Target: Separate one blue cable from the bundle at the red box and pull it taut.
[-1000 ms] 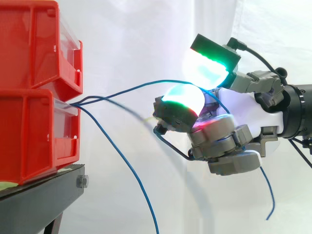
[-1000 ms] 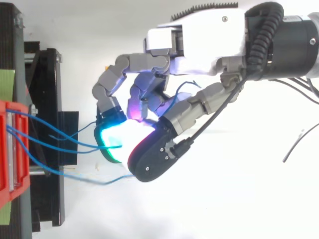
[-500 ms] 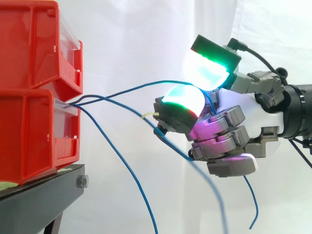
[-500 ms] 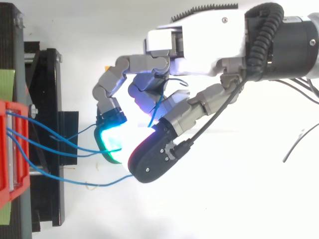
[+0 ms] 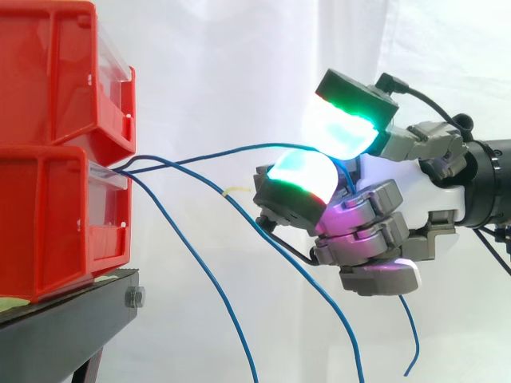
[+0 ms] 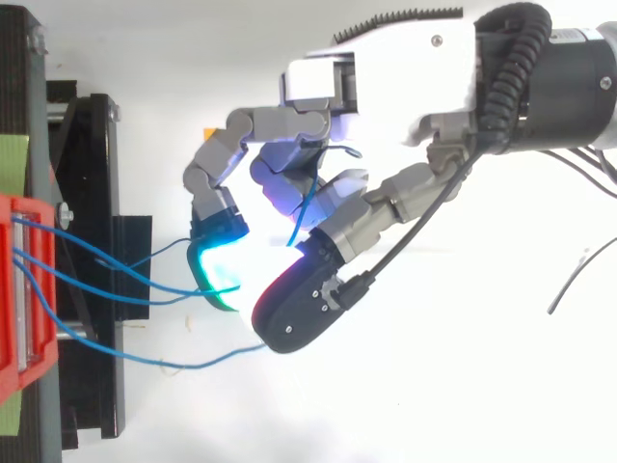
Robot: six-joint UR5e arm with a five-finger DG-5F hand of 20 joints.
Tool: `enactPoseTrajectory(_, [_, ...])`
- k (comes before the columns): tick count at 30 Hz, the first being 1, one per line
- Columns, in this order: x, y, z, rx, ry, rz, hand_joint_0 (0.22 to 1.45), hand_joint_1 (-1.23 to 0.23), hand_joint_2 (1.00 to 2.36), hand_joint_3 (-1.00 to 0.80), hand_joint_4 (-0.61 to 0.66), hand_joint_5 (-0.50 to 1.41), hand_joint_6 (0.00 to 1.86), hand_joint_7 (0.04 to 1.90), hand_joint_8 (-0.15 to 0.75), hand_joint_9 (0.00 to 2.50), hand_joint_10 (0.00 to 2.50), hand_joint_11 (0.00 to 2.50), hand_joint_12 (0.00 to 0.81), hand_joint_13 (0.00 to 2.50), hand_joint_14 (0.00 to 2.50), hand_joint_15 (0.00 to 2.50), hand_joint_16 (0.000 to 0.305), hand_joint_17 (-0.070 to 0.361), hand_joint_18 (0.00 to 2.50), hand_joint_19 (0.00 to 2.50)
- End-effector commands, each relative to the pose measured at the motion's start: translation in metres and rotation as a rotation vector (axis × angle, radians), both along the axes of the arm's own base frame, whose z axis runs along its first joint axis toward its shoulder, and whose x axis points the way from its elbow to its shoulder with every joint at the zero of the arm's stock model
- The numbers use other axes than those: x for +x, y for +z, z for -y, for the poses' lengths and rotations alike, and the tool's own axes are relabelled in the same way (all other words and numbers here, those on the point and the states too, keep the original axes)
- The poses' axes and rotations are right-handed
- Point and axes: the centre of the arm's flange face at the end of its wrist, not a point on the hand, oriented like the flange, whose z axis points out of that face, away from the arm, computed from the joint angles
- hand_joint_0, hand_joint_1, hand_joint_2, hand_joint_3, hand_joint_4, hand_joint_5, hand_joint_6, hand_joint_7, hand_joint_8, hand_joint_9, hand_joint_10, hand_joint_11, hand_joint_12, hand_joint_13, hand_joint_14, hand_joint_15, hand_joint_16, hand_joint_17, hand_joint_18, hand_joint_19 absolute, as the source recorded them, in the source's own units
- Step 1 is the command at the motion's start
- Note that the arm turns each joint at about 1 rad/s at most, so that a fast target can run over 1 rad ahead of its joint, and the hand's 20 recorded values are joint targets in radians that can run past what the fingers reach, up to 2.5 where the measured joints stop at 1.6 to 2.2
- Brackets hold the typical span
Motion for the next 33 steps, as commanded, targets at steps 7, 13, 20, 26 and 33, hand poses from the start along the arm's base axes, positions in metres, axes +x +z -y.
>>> enactPoseTrajectory(7, [-0.009, 0.008, 0.004, -0.012, 0.007, -0.039, 0.66, -0.72, 1.01, -0.33, 0.02, -0.1, 0.89, 1.1, 0.335, 0.65, 2.14, 1.32, 0.419, 0.66, 2.5, 1.46, 0.039, 0.087, 1.18, 1.14])
enactPoseTrajectory(13, [-0.035, 0.007, 0.006, -0.014, -0.001, -0.097, 0.66, -0.72, 1.01, -0.33, 0.02, -0.1, 0.89, 1.1, 0.341, 0.65, 2.14, 1.32, 0.418, 0.65, 2.5, 1.47, 0.038, 0.086, 1.18, 1.14])
enactPoseTrajectory(20, [-0.057, -0.007, 0.008, 0.022, -0.095, -0.05, 0.66, -0.72, 1.01, -0.33, 0.02, -0.1, 0.89, 1.1, 0.334, 0.65, 2.15, 1.32, 0.417, 0.65, 2.5, 1.45, 0.038, 0.086, 1.18, 1.15])
enactPoseTrajectory(26, [-0.07, -0.038, 0.003, 0.082, -0.114, -0.077, 0.66, -0.72, 1.01, -0.33, 0.02, -0.1, 0.89, 1.11, 0.334, 0.65, 2.15, 1.33, 0.417, 0.66, 2.5, 1.45, 0.039, 0.087, 1.18, 1.14])
enactPoseTrajectory(33, [-0.07, -0.042, -0.002, 0.083, -0.126, -0.069, 0.66, -0.72, 1.01, -0.33, 0.02, -0.1, 0.89, 1.11, 0.341, 0.65, 2.15, 1.32, 0.417, 0.66, 2.5, 1.45, 0.038, 0.086, 1.18, 1.14])
